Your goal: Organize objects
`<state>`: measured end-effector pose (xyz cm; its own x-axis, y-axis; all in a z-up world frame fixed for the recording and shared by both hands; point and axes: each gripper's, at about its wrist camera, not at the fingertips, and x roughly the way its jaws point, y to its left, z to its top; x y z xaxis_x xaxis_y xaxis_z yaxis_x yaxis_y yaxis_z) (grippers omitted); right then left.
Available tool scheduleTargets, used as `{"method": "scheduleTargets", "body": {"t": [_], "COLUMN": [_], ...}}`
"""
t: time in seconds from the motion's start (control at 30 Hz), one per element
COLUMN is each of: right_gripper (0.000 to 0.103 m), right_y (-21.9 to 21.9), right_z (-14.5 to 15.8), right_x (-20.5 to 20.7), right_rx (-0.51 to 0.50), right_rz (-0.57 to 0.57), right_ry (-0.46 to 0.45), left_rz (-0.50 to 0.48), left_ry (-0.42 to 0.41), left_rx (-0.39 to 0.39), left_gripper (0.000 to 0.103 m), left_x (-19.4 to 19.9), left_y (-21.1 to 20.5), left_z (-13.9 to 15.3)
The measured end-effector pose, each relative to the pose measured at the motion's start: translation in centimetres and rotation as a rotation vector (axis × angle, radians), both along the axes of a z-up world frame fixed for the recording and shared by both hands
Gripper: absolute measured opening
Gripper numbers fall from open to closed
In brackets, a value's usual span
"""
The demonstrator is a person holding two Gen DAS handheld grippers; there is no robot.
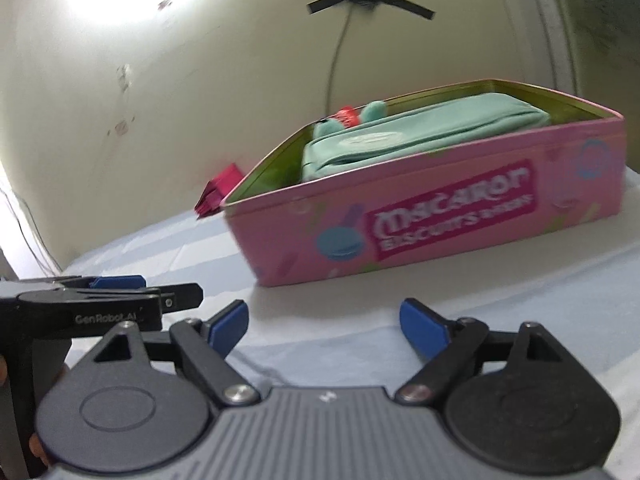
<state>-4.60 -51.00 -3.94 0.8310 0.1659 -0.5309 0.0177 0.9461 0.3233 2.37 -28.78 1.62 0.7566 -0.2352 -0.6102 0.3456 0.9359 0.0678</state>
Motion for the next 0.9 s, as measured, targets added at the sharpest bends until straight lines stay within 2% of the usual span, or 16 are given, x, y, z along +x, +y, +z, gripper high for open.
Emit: {"method": "scheduleTargets", "body": {"t": [0.57,0.9], "right_gripper": [0.088,0.089], "right_y": [11.1,14.9], "right_z": [0.3,0.2], "right_x": [5.0,8.1], "right_rx": [-0.143,-0.212], "right_rz": [0.227,0.289], "right_ry": [0.037,0.045], "left_rz": [0.135,0.209], "left_ry": [0.023,0.01], "left_rx": [0.006,-0.002], "left_gripper": [0.083,0.087], "left_x": [3.6,5.9], "left_y": [7.5,11.3], "left_z": [-1.1,-1.4]}}
